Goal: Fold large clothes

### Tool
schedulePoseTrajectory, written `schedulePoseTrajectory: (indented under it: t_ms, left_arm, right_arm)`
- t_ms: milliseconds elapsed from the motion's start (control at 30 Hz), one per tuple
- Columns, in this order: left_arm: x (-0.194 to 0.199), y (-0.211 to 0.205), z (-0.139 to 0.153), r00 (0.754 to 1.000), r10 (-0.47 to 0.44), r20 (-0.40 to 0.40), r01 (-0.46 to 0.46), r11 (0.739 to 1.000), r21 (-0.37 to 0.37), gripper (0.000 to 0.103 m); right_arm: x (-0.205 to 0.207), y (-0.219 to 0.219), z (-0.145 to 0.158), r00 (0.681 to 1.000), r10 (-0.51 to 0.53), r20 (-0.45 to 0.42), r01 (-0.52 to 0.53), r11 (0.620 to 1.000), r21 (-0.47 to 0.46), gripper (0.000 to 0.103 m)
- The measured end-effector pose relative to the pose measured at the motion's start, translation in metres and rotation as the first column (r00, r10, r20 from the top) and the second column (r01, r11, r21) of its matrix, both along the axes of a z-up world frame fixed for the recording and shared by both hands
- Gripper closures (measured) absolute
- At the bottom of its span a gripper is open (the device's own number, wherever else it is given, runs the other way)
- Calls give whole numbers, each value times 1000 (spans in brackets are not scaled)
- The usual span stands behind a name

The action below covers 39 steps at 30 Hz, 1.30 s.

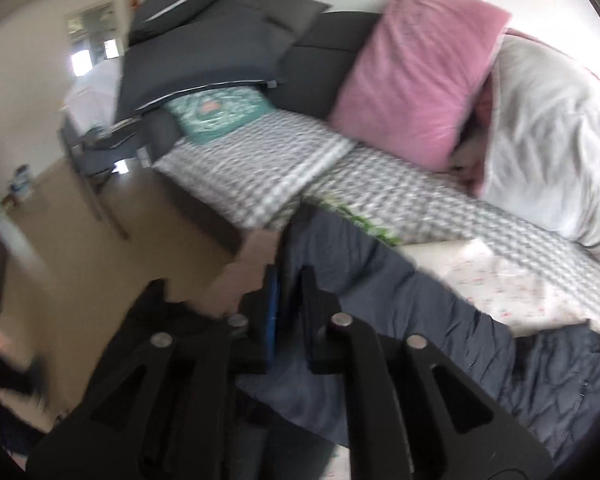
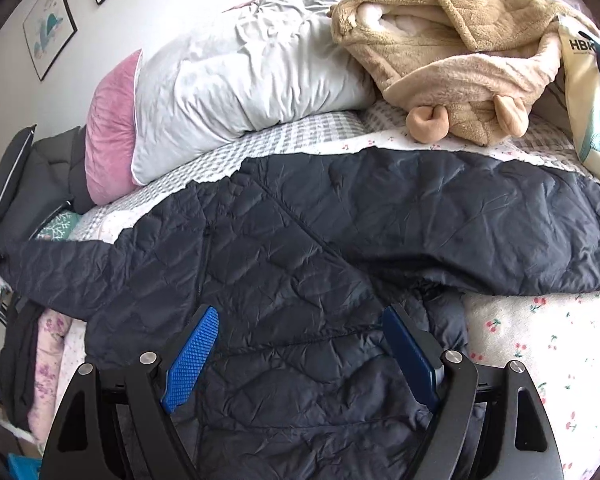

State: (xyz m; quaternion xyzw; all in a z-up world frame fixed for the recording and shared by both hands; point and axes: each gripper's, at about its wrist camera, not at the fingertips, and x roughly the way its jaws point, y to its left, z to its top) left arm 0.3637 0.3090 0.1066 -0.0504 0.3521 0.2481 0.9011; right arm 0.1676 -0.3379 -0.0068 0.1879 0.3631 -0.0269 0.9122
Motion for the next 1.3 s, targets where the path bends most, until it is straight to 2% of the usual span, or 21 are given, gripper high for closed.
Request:
schedulePoseTrajectory:
  t_ms: [33, 100, 200, 400, 467, 533, 600, 667, 800, 867, 967, 1000, 1033, 1067, 1100, 1133, 1167, 1200, 1233, 1267, 1300]
  left_arm:
    - [-6, -2, 0, 1000, -6, 7, 6, 1000, 1, 58]
    - [-18, -13, 1, 998, -62, -2, 62, 998, 0, 27]
    - [-40, -44, 3, 984, -171, -41, 172, 985, 29, 22]
    - [-110, -97, -9, 934, -351, -64, 343, 933, -108, 16]
    - [-134, -110, -25, 911, -405, -75, 386, 904, -181, 14]
    - [-163, -125, -49, 866, -488, -105, 452, 856, -252, 13]
    - [-180, -132, -70, 842, -528, -111, 483, 830, -280, 13]
    - [-197, -140, -100, 793, -586, -168, 512, 790, -338, 13]
    - [-228, -136, -166, 743, -617, -258, 452, 747, -487, 13]
    - [-239, -135, -201, 708, -638, -301, 397, 713, -578, 16]
    - [-253, -140, -242, 628, -695, -350, 329, 644, -690, 39]
    - [-259, -141, -242, 627, -700, -341, 335, 637, -694, 49]
    - [-265, -143, -238, 623, -719, -309, 361, 614, -702, 72]
    - [-269, -144, -234, 613, -741, -274, 369, 576, -729, 85]
    - [-272, -142, -229, 621, -747, -239, 364, 544, -756, 90]
    - [-275, -138, -222, 639, -736, -224, 369, 548, -751, 91]
    - [-277, -136, -216, 646, -723, -243, 386, 585, -714, 91]
    - [-277, -136, -218, 646, -701, -303, 381, 640, -668, 91]
    - [-276, -137, -223, 640, -673, -371, 367, 692, -622, 90]
    - [-275, -140, -226, 628, -665, -403, 362, 709, -605, 88]
    - [-275, -141, -226, 628, -659, -413, 360, 717, -597, 80]
  right_arm:
    - [-3, -4, 4, 1000, -5, 4, 5, 1000, 4, 17]
    - [-13, -17, 15, 999, -34, 28, 33, 999, 36, 16]
    - [-26, -37, 28, 997, -67, 26, 65, 994, 83, 14]
    - [-75, -65, 46, 996, -91, 4, 89, 986, 144, 14]
    - [-95, -67, 42, 996, -83, -29, 86, 984, 154, 14]
    - [-111, -65, 34, 995, -58, -79, 70, 986, 152, 14]
    - [-129, -62, 21, 992, -25, -122, 46, 985, 168, 14]
    - [-146, -59, 5, 986, 1, -169, 30, 983, 183, 14]
    - [-174, -56, -29, 967, 33, -253, 21, 978, 207, 14]
    - [-186, -60, -52, 949, 46, -312, 37, 966, 254, 14]
    - [-195, -65, -75, 937, 73, -342, 52, 938, 342, 17]
    - [-198, -67, -76, 941, 82, -327, 53, 922, 383, 32]
    - [-199, -69, -78, 942, 85, -325, 60, 909, 413, 43]
    - [-198, -68, -79, 939, 103, -328, 52, 900, 432, 69]
    - [-197, -67, -80, 935, 123, -332, 39, 896, 442, 92]
    - [-197, -65, -80, 932, 136, -336, 28, 897, 441, 92]
    - [-198, -65, -79, 931, 135, -338, 26, 902, 431, 93]
    - [-199, -65, -79, 927, 127, -354, 32, 911, 411, 93]
    - [-198, -63, -85, 886, 87, -455, 70, 946, 317, 93]
    - [-195, -58, -90, 841, 46, -538, 76, 976, 204, 95]
    - [-190, -50, -90, 824, 47, -565, 44, 988, 147, 95]
